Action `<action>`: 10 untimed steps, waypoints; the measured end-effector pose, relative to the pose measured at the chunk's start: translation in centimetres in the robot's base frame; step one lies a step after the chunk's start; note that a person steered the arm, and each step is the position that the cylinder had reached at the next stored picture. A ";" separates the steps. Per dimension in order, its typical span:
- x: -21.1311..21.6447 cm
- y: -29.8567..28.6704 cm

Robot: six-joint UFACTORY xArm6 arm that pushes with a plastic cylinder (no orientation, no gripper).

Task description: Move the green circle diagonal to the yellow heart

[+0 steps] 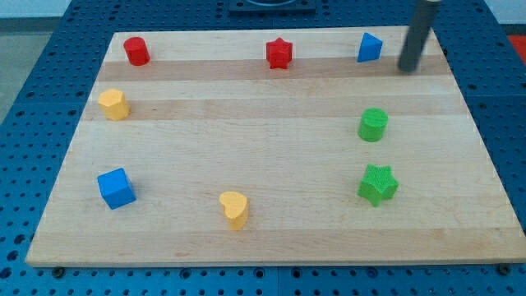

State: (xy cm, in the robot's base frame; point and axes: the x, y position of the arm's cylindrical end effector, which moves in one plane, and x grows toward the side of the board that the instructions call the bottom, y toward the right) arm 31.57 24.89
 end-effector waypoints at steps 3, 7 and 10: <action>8.2 -10.5; 10.2 -19.8; 9.9 -17.4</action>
